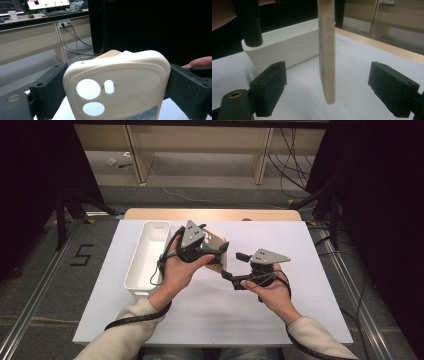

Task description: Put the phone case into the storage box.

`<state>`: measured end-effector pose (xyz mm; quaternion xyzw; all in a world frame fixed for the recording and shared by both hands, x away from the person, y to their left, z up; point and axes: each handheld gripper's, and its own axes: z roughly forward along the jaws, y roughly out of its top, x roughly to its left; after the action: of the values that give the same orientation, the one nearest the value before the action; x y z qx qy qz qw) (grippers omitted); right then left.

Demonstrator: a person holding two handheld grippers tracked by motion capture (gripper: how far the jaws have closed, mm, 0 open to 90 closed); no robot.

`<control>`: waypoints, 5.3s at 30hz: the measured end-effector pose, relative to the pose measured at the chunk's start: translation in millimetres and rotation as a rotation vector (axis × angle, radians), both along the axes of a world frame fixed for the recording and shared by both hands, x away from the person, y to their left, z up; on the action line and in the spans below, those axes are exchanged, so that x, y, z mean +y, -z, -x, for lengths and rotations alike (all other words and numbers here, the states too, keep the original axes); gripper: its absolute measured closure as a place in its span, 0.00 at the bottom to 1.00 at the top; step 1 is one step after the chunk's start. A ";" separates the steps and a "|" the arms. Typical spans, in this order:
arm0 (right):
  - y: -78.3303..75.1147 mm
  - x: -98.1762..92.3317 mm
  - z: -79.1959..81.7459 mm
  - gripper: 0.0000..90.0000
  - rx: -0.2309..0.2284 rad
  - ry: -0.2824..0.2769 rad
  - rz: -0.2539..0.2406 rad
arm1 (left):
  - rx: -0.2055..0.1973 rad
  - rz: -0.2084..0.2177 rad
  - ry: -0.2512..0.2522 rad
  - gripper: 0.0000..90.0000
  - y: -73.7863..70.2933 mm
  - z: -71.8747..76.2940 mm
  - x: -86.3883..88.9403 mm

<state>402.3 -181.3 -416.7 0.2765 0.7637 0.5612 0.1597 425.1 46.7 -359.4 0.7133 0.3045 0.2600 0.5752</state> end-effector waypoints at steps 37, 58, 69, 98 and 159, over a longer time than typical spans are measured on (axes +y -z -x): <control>-6.4 -52.4 5.5 0.18 -0.051 0.057 -0.025 | -0.011 0.021 -0.053 0.10 -14.6 -5.2 19.7; -2.9 -80.4 16.1 0.18 -0.054 0.093 -0.019 | -0.015 0.011 -0.094 0.10 -22.3 -7.1 28.7; -1.0 -87.4 18.7 0.18 -0.059 0.107 -0.016 | -0.021 0.016 -0.114 0.11 -26.9 -8.2 34.5; 3.1 -97.3 21.3 0.18 -0.044 0.131 -0.011 | -0.030 0.018 -0.176 0.11 -37.1 -15.1 55.7; 6.7 -95.6 20.8 0.18 -0.020 0.121 -0.006 | -0.063 -0.017 -0.319 0.11 -53.8 -24.6 103.4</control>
<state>381.5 -276.9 -423.4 0.3169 0.7422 0.5556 0.2000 449.7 150.0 -305.6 0.6522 0.3934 0.3729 0.5299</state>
